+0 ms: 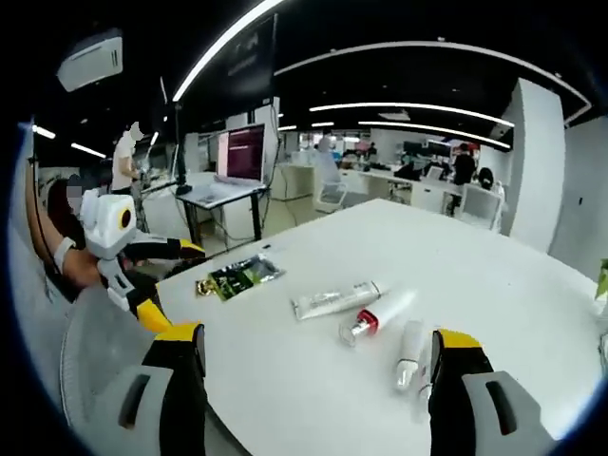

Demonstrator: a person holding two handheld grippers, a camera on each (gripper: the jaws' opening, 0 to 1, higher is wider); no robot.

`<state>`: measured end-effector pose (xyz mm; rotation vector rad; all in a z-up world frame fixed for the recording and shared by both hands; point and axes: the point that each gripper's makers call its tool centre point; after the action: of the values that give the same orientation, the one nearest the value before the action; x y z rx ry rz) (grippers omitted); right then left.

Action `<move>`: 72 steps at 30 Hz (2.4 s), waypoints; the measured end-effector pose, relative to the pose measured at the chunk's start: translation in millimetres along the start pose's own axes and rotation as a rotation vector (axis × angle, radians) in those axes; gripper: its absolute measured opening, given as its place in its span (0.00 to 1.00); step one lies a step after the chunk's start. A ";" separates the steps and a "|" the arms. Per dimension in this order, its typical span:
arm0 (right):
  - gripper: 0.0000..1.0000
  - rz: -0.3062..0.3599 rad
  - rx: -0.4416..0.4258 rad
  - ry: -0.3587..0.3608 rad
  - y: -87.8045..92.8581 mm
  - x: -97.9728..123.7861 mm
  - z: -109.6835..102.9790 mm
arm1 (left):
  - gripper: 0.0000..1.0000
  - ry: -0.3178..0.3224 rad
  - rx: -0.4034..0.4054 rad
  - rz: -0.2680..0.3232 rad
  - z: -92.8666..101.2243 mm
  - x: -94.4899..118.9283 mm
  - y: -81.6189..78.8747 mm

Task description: Arrange the skincare products in the storage area until every visible bottle or jar stands upright without overlapping.

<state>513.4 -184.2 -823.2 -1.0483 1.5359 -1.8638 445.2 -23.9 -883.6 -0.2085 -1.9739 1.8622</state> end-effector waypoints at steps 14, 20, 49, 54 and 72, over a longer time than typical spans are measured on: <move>0.84 -0.196 0.314 -0.280 -8.9 -66.4 21.0 | 0.96 -0.017 -0.023 -0.053 -3.8 -0.4 13.6; 0.79 -0.250 0.429 -0.388 -13.9 -98.7 29.4 | 0.95 -0.003 -0.022 -0.088 1.6 -2.5 24.0; 0.45 -0.709 0.971 -0.894 88.4 -216.1 29.7 | 0.83 -0.013 -0.057 -0.178 -4.1 0.0 42.6; 0.38 -0.769 1.040 -0.972 105.8 -215.4 30.4 | 0.82 -0.016 -0.058 -0.186 -4.6 0.5 44.1; 0.31 -0.840 1.146 -1.157 128.6 -212.2 28.1 | 0.77 -0.014 -0.063 -0.198 -4.6 1.6 47.4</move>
<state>646.9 -65.4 -997.6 -1.6827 -0.6699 -1.5229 437.4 -14.7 -929.7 -0.0163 -1.9856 1.6827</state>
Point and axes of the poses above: the point that each gripper's makers call its tool centre point, and the gripper's own axes: x roughly backward along the fingers, z roughly to its right, y roughly out of its underside, and after that the axes turned 11 degrees about z, right-handed
